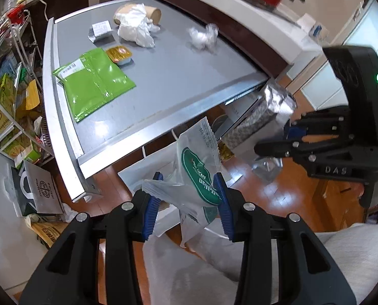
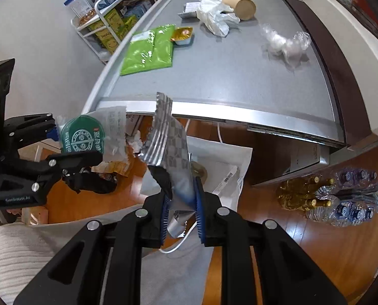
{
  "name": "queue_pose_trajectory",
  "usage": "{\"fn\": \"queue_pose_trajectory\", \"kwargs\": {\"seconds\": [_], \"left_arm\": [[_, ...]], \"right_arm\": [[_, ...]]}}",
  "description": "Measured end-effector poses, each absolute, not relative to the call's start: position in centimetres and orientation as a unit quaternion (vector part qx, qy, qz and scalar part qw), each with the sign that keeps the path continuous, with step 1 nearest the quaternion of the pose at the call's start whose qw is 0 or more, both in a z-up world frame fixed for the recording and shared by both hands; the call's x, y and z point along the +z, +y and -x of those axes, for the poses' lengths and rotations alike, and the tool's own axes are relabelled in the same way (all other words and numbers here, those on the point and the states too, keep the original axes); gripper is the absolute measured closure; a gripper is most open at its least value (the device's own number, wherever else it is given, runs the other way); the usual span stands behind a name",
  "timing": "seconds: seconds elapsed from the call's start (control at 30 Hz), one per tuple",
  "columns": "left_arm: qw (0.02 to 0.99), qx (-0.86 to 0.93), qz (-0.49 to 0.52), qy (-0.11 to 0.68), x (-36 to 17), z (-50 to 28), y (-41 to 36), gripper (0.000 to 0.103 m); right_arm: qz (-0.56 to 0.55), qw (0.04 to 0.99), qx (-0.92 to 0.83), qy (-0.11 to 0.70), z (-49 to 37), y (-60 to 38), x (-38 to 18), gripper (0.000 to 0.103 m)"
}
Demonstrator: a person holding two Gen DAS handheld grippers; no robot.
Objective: Collect trash
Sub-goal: 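Carry the plastic bag and foil over the paper bag and open both tools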
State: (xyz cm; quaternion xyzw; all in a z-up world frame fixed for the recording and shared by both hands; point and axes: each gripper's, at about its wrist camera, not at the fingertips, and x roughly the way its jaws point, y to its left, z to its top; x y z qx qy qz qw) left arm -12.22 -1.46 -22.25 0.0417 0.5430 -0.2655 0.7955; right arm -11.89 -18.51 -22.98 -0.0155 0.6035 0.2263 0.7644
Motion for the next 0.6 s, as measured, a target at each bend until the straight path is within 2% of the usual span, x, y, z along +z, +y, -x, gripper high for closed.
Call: {"fn": "queue_pose_trajectory", "kwargs": {"seconds": [0.37, 0.6], "left_arm": [[0.772, -0.227, -0.073, 0.589, -30.5, 11.3, -2.7, 0.061], [0.768, -0.207, -0.074, 0.601, -32.8, 10.8, -3.6, 0.061]], "right_arm": [[0.002, 0.736, 0.205, 0.645, 10.0, -17.8, -31.5, 0.084], [-0.005, 0.727, 0.197, 0.658, 9.2, -17.6, -34.3, 0.084]]}}
